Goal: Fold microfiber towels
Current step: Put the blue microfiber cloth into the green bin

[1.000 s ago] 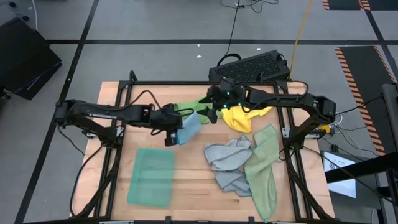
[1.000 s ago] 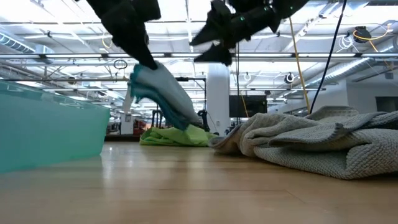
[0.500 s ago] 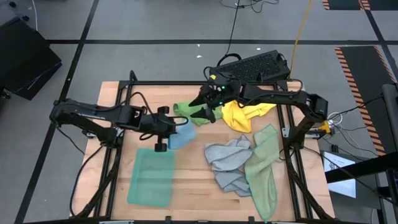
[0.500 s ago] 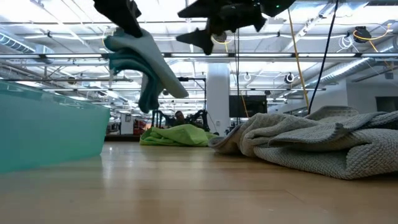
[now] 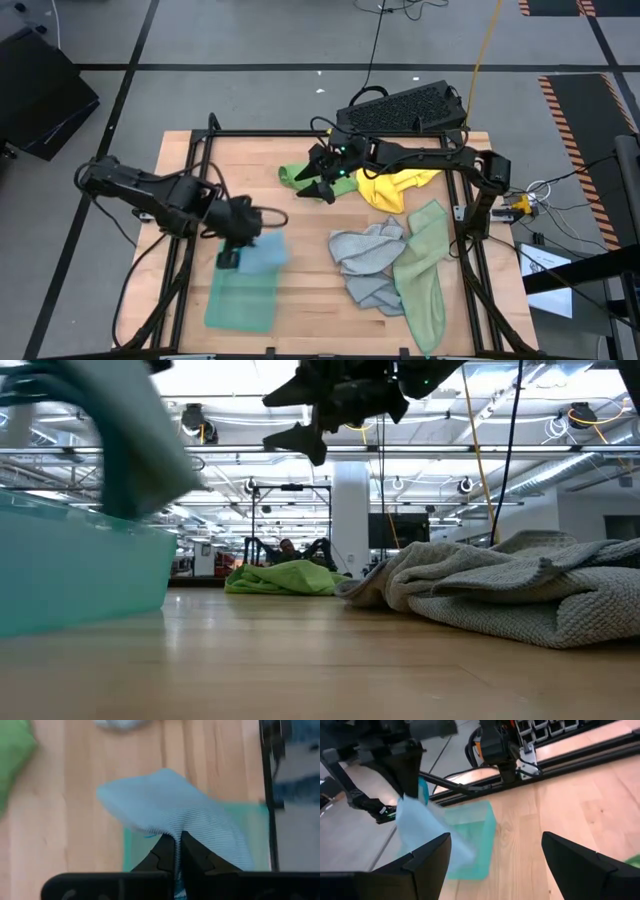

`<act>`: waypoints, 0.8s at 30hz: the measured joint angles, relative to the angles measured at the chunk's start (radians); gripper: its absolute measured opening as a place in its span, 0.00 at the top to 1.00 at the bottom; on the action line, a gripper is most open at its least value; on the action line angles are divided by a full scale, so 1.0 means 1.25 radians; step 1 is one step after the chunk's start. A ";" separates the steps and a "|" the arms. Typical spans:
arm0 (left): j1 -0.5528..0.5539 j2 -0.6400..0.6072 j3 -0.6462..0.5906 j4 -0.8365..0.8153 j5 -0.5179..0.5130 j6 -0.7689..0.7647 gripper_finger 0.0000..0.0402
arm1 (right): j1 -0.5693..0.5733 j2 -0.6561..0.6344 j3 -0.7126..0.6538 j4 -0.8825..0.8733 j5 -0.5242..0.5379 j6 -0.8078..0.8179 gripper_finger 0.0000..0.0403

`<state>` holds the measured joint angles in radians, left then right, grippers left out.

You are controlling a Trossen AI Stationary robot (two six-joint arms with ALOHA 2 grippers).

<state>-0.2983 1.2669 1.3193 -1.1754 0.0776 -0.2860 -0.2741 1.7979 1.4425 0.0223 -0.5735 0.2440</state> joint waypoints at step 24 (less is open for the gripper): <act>-0.099 -0.006 -0.106 0.029 0.044 0.073 0.98 | 0.108 -0.005 0.000 -0.071 0.001 0.096 0.25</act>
<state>-0.4224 1.2591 1.1866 -1.1389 0.1322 -0.1952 -0.1389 1.7920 1.4425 -0.0663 -0.5724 0.3637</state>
